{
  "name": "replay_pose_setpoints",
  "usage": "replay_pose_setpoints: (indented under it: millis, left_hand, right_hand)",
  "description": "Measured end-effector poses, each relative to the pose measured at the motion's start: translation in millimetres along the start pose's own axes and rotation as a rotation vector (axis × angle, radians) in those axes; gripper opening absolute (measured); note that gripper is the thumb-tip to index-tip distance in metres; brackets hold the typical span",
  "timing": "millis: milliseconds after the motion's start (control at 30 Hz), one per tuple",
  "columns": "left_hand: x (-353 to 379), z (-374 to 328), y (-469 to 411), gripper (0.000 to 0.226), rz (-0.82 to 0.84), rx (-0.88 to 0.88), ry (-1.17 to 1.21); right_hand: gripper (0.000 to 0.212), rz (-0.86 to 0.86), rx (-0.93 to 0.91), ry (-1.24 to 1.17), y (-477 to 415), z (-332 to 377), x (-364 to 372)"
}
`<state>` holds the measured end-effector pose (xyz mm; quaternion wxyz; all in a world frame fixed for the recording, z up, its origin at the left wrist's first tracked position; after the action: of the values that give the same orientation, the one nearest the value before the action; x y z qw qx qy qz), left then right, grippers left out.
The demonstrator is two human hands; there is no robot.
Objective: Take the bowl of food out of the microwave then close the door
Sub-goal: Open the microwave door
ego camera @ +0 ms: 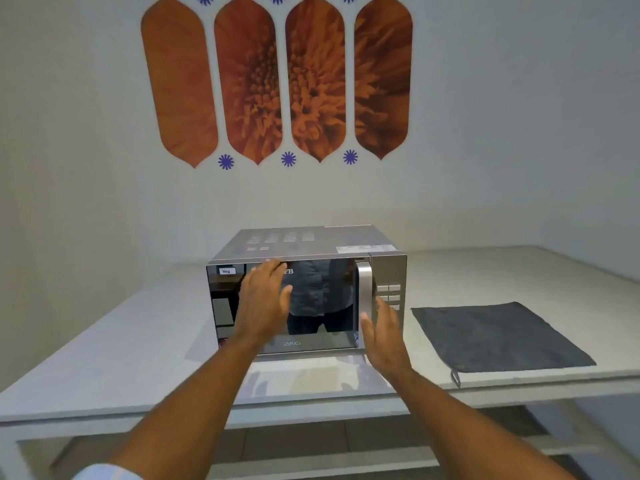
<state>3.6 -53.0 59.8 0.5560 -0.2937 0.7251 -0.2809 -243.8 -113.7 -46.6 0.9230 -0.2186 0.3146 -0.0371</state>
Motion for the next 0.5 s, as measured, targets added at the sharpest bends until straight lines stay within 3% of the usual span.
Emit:
replay_pose_setpoints:
  millis: [133, 367, 500]
  left_hand:
    - [-3.6, 11.5, -38.6, 0.047, 0.046, -0.024, -0.019]
    - [25.8, 36.6, -59.9, 0.058, 0.262, -0.077, -0.116]
    - [36.4, 36.0, -52.8, 0.066, 0.275, -0.053, -0.120]
  right_hand:
    - [0.052, -0.031, 0.083, -0.167, -18.2, -0.8, -4.9]
    - [0.038, -0.058, 0.127, -0.206, -34.1, -4.4, -3.6]
    - [0.036, -0.057, 0.188, -0.279, -39.3, -10.7, -3.1]
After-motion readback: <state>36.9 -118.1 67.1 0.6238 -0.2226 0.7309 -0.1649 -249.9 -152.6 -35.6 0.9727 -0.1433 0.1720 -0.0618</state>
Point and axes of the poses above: each hand's wrist, its own y-axis away from the middle knuckle, its own x-axis out of the palm, z = x × y, the point moved 8 cm from there along -y, towards the middle knuckle, and after that the axes turned 4 degrees about -x, right-handed, at the moved point
